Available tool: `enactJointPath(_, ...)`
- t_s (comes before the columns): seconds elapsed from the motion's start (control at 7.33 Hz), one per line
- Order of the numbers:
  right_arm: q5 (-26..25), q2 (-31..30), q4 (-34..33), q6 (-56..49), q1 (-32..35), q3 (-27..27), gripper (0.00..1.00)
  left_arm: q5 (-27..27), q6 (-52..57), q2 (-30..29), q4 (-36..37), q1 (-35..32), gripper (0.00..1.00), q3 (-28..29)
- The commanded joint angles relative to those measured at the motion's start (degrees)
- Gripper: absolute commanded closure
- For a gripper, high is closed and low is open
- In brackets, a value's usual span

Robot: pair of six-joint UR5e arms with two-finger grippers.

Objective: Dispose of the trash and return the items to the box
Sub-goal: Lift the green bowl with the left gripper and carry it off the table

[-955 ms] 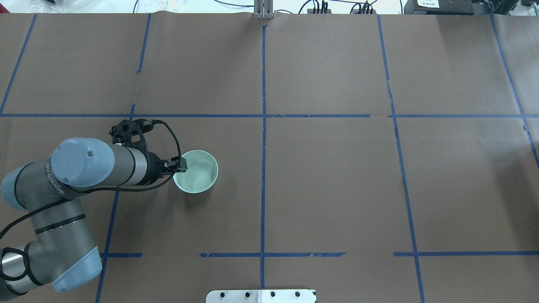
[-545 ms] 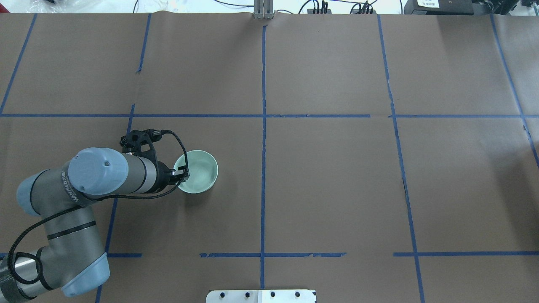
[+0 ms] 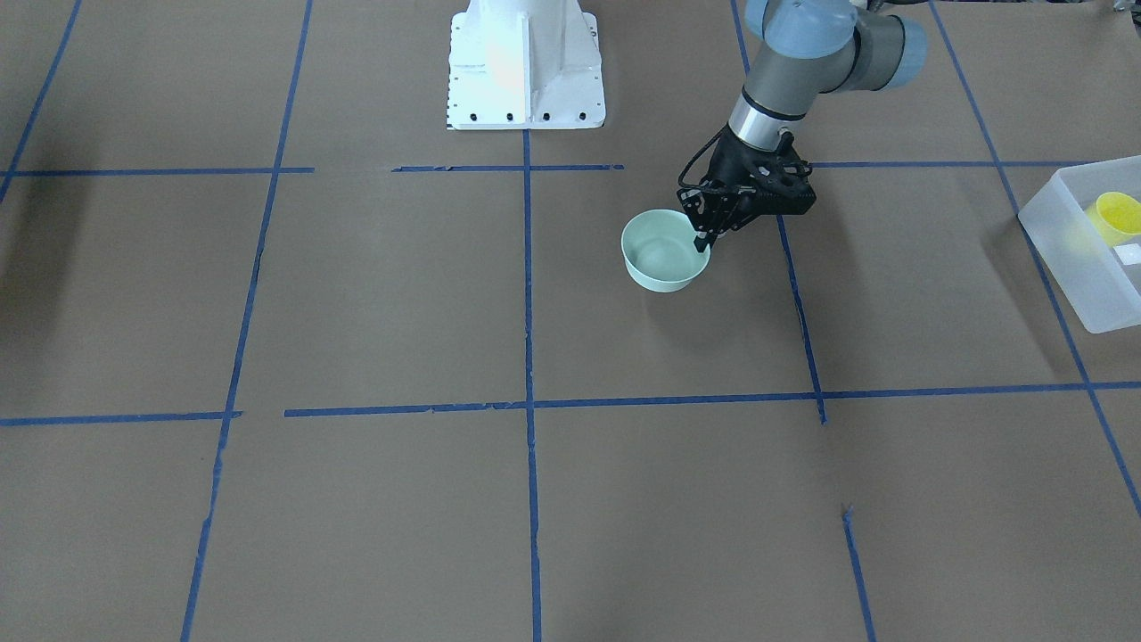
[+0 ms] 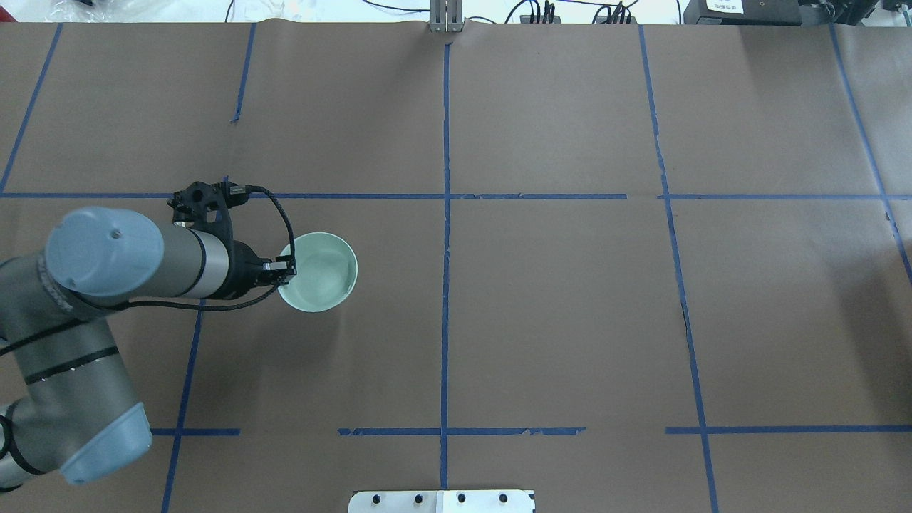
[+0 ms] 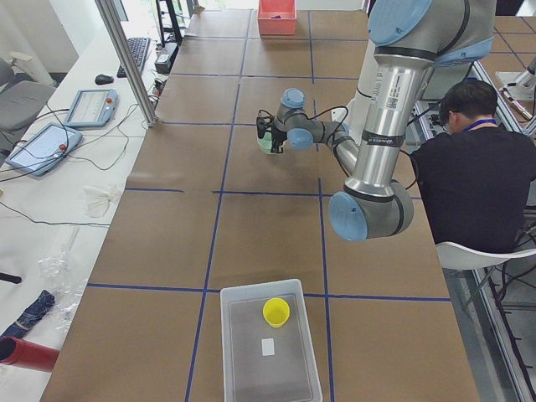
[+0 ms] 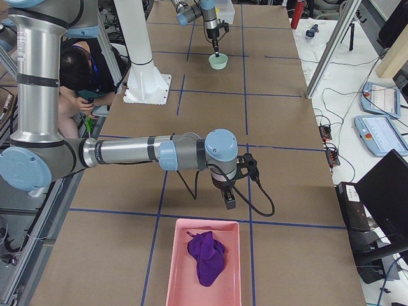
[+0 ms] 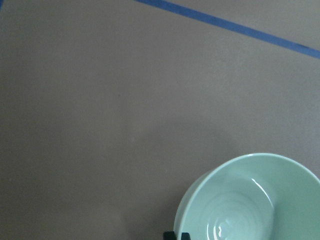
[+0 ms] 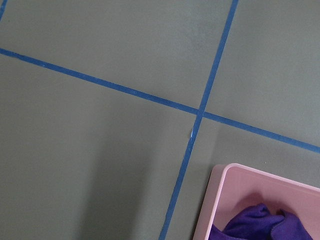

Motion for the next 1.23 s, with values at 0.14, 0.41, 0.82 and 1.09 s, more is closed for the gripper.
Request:
enactJointPath(0.14, 0.08, -0.09, 0.22, 0.03, 0.0, -0.11, 0.0, -15.41, 28.81, 3.83, 5.15, -21.02, 1.0, -4.36)
enactJointPath(0.41, -0.01, -0.09, 0.31, -0.05, 0.0, -0.11, 0.0, -20.23, 49.91, 11.11, 5.59, -33.98, 1.0, -3.93)
enactJointPath(0.82, -0.01, -0.7, 1.8, -0.05, 0.0, -0.19, 0.0, -20.4, 82.34, 17.82, 7.34, -49.35, 1.0, 3.41)
enactJointPath(1.09, 0.07, -1.66, 4.08, 0.12, 0.0, -0.19, 0.0, -22.69, 102.5, 18.0, 6.99, -60.17, 1.0, 13.52)
